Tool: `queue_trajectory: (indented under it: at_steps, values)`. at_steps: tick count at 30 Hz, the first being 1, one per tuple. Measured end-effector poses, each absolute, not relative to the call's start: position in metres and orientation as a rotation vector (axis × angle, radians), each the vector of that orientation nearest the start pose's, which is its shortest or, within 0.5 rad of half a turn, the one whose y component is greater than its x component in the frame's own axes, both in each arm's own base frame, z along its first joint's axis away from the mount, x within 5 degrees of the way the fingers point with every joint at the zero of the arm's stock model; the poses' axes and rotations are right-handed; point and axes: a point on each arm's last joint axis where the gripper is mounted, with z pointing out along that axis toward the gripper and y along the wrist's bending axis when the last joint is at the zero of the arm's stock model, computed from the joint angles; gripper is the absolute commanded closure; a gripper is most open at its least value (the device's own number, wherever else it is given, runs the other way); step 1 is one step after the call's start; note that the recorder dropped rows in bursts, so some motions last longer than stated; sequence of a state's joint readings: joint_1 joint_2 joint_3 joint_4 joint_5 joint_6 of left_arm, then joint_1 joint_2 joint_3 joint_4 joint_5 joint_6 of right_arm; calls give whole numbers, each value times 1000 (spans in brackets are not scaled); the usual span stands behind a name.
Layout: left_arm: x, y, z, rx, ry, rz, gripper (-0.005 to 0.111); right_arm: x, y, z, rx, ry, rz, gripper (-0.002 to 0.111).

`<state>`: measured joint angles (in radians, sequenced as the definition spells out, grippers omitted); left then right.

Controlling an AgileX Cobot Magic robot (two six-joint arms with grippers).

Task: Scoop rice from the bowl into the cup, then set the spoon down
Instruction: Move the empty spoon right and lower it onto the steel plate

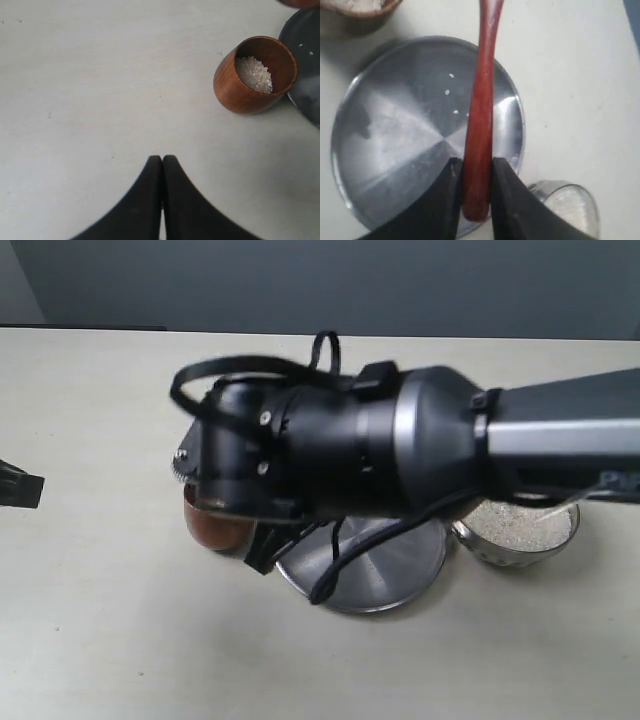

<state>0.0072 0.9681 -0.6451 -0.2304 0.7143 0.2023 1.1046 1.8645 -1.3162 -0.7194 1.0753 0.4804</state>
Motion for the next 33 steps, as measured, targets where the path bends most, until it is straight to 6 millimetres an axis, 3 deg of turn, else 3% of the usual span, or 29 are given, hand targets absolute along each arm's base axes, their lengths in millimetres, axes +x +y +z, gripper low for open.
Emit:
queue_trajectory:
  at_steps: [5,8,16,26,31,33]
  values:
    - [174,-12,268,86,2499,-174,106,228,281,220,-909,2603,-333,109]
    - [174,-12,268,86,2499,-174,106,236,272,217,-824,2698,-273,109]
    - [174,-12,268,86,2499,-174,106,242,267,207,-801,2861,-50,109]
    - [174,-12,268,86,2499,-174,106,233,243,156,-793,2914,-74,109]
    - [174,-12,268,86,2497,-173,106,230,238,148,-790,2914,-70,109]
    - [174,-12,268,85,2494,-173,106,231,240,148,-788,2901,-54,104]
